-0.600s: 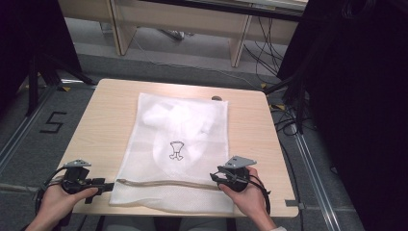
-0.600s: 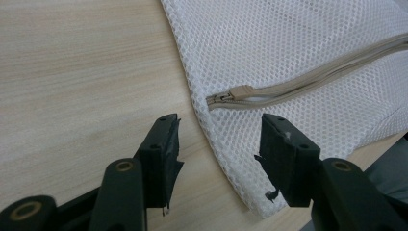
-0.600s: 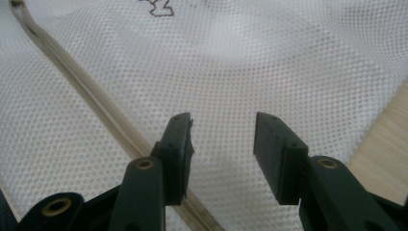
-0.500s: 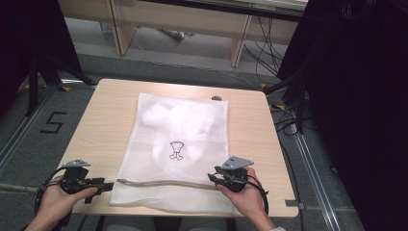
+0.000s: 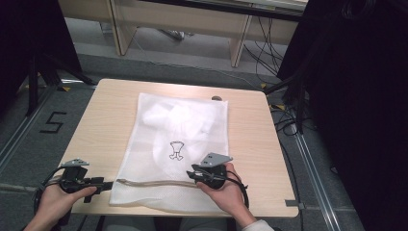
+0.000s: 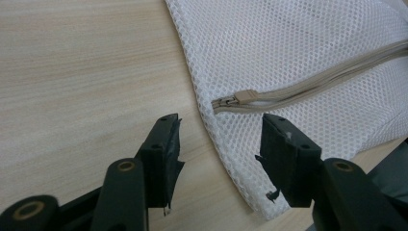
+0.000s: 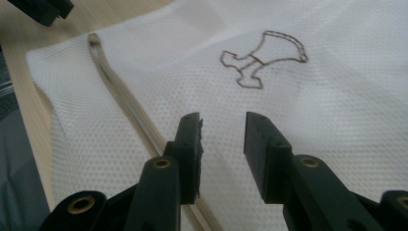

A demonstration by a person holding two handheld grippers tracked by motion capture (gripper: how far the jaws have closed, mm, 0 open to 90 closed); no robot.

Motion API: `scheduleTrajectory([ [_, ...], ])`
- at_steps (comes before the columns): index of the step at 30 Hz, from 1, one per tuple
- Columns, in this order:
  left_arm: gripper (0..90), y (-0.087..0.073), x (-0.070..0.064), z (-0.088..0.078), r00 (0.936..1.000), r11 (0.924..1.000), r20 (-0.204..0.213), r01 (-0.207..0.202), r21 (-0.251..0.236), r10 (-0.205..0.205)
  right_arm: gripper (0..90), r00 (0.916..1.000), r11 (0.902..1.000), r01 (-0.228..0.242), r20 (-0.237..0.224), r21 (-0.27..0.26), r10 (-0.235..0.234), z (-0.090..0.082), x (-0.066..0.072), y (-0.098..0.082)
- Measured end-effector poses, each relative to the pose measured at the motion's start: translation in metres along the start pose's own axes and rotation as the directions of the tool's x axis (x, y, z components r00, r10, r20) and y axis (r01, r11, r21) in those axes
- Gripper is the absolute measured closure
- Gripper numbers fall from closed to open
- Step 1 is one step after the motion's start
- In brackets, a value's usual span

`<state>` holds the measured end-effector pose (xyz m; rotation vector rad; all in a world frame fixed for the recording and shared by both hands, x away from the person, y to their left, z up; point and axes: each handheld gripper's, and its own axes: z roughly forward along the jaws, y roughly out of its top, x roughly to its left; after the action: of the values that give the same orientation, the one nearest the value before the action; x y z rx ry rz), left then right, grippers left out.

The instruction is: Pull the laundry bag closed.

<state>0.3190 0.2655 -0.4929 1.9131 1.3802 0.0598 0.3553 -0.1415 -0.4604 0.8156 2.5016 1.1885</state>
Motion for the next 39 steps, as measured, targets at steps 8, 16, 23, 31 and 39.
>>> scheduleTrajectory([
  [8,49.1,0.000,0.001,0.001,0.9999,0.9999,0.012,-0.010,0.014,0.010,70.5,0.9967,0.9989,0.044,-0.069,0.017,-0.043,0.031,0.023,0.019],
  [16,49.3,0.000,0.000,0.001,0.9999,0.9998,0.009,-0.006,0.020,0.006,72.0,0.9922,0.9981,0.059,-0.111,0.020,-0.056,0.049,0.036,0.032],
  [23,49.4,0.000,0.000,0.001,0.9999,0.9997,0.011,-0.005,0.024,0.005,73.6,0.9864,0.9958,0.088,-0.141,0.024,-0.084,0.063,0.044,0.042],
  [31,49.5,0.000,0.001,0.002,0.9999,0.9996,0.015,-0.007,0.027,0.007,74.2,0.9799,0.9938,0.104,-0.175,0.038,-0.096,0.086,0.060,0.051],
  [39,49.4,0.000,0.001,0.002,0.9998,0.9996,0.016,-0.008,0.029,0.008,74.5,0.9743,0.9932,0.098,-0.210,0.063,-0.082,0.102,0.071,0.060],
])
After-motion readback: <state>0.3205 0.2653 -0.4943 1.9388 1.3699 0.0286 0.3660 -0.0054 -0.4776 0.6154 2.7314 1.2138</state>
